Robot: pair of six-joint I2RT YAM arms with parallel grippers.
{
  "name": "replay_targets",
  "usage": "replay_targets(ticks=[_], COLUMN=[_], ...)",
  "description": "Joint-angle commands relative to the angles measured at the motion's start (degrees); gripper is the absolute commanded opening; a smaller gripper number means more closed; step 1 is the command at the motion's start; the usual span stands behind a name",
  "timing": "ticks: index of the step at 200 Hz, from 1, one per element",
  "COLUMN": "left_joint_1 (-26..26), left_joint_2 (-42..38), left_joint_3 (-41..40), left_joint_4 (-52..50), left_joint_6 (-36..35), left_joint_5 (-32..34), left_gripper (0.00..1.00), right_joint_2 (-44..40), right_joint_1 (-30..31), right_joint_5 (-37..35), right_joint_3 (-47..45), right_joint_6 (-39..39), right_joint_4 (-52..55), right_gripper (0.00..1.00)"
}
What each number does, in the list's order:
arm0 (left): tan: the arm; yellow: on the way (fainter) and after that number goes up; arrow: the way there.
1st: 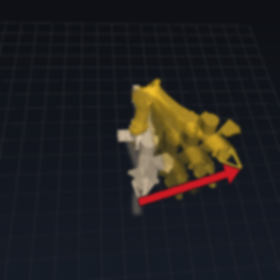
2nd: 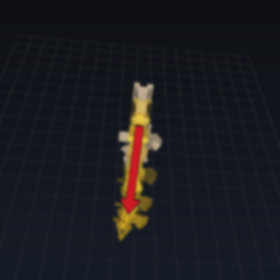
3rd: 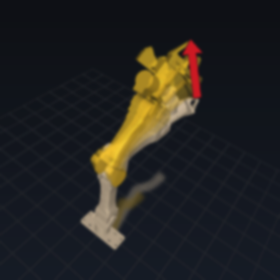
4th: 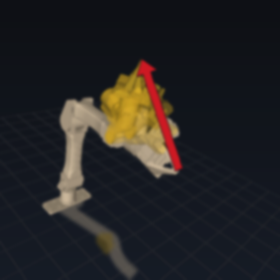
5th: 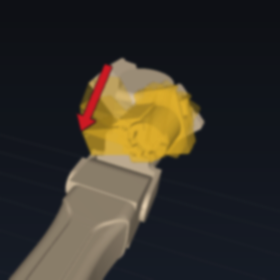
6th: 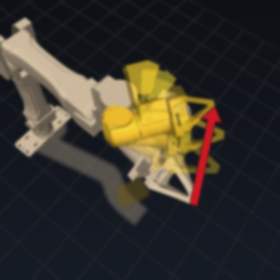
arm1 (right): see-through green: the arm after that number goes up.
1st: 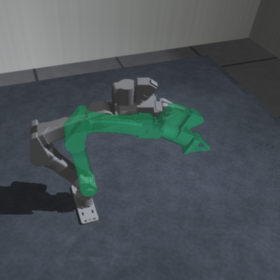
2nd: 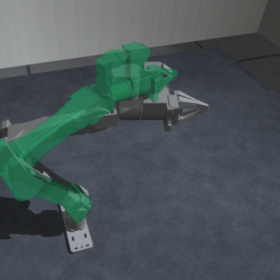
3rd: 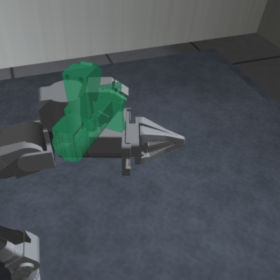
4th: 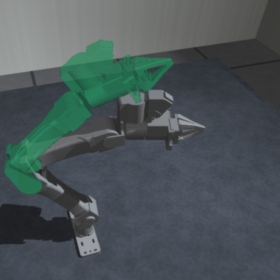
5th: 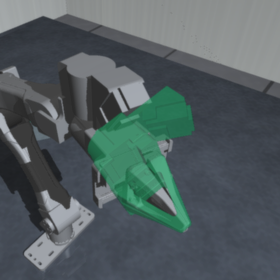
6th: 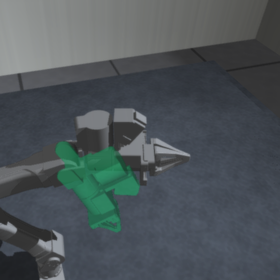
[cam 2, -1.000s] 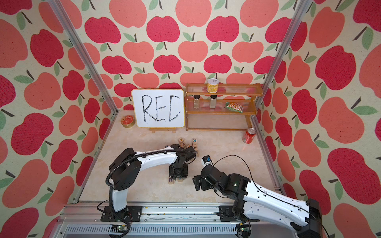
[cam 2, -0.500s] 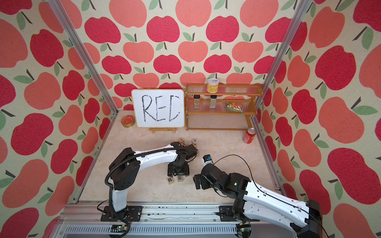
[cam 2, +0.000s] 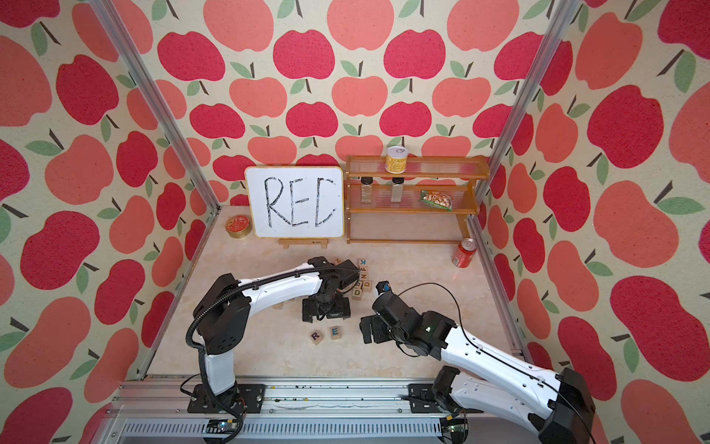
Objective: Assemble the uppercase word "red" with letter blocks
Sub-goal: Place the letter block at the center of the board, then pick up the letter block from the center of the board.
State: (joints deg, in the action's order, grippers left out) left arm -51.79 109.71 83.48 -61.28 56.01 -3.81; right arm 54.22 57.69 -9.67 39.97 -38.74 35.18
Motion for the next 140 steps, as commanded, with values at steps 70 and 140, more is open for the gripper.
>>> replay_targets(ticks=[70,140], left_joint_1=[4.5,7.8], left_joint_2=[-7.4,-13.7], left_joint_3=[-4.3,-8.5], left_joint_4=[-1.6,0.2], left_joint_6=[2.7,2.8], left_joint_5=[0.7,-0.5], left_gripper=[1.00,0.99], right_joint_2=[8.0,17.1], right_joint_1=[-7.4,-10.9], right_joint_5=[7.5,8.3], right_joint_3=[6.1,12.0], right_joint_6=[5.6,6.4], right_joint_4=[-2.2,-0.6], right_gripper=[0.99,0.99])
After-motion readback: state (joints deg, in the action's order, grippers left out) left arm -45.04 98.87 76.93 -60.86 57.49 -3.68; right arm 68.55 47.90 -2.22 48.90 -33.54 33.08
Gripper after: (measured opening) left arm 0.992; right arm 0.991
